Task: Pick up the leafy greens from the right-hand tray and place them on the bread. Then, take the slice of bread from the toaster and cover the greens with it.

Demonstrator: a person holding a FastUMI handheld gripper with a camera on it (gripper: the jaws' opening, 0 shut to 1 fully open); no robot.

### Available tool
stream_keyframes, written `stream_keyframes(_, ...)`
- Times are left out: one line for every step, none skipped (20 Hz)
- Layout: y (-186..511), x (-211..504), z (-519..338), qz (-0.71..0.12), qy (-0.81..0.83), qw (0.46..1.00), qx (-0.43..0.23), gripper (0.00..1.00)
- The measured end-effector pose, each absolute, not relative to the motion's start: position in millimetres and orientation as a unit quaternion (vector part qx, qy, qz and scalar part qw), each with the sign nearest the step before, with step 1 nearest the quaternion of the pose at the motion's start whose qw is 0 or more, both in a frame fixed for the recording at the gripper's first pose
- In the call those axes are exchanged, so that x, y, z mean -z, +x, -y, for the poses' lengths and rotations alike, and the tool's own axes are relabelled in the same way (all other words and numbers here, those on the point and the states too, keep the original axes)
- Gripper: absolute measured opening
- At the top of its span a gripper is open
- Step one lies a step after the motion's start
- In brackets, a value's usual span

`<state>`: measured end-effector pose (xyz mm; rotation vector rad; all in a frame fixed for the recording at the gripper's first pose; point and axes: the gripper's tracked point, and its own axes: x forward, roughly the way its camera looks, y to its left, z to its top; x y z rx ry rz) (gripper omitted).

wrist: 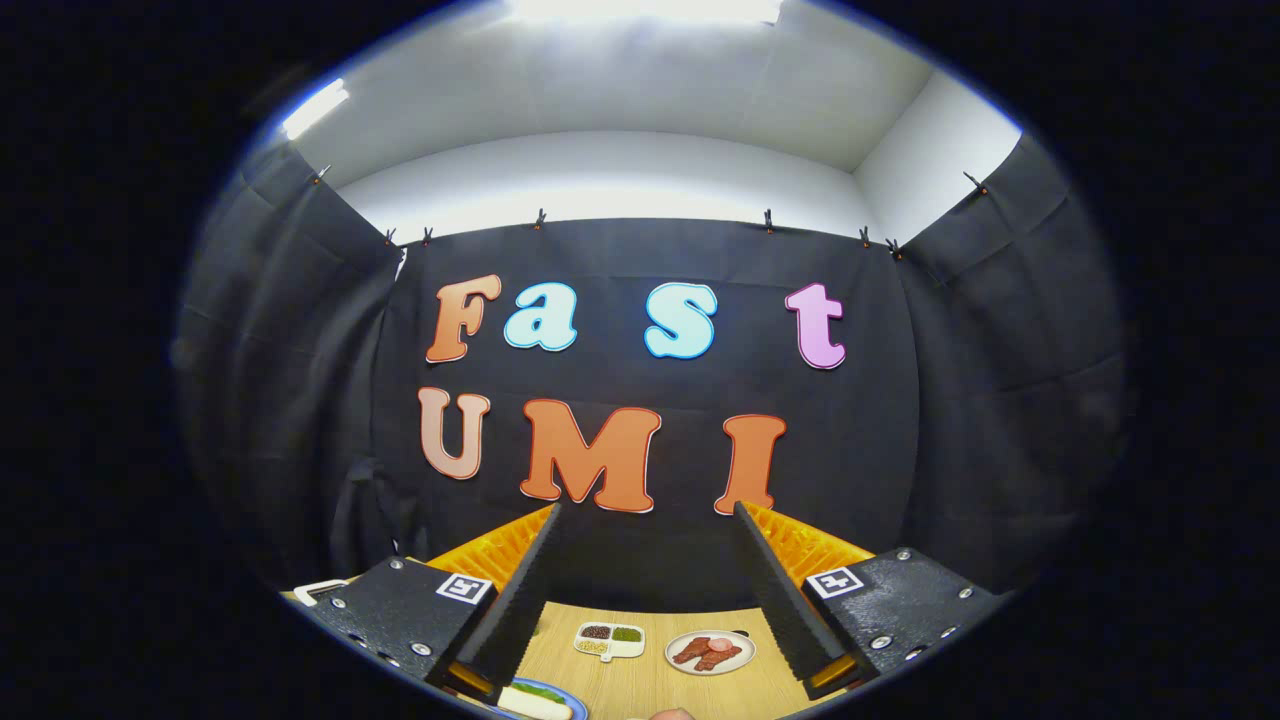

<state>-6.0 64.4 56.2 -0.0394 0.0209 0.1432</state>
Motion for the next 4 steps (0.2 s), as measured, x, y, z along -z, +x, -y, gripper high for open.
stream_keyframes(-5.5, -54.3, -63.8, -0.011, -0.02, 0.997, -0.071, 0.98)
stream_keyframes(-6.5, -52.8, -63.0, -0.013, -0.02, 0.997, -0.069, 0.98)
stream_keyframes(-6.8, -52.0, -62.0, -0.013, -0.02, 0.997, -0.068, 0.98)
stream_keyframes(-6.4, -50.3, -60.6, -0.014, -0.022, 0.997, -0.066, 0.98)
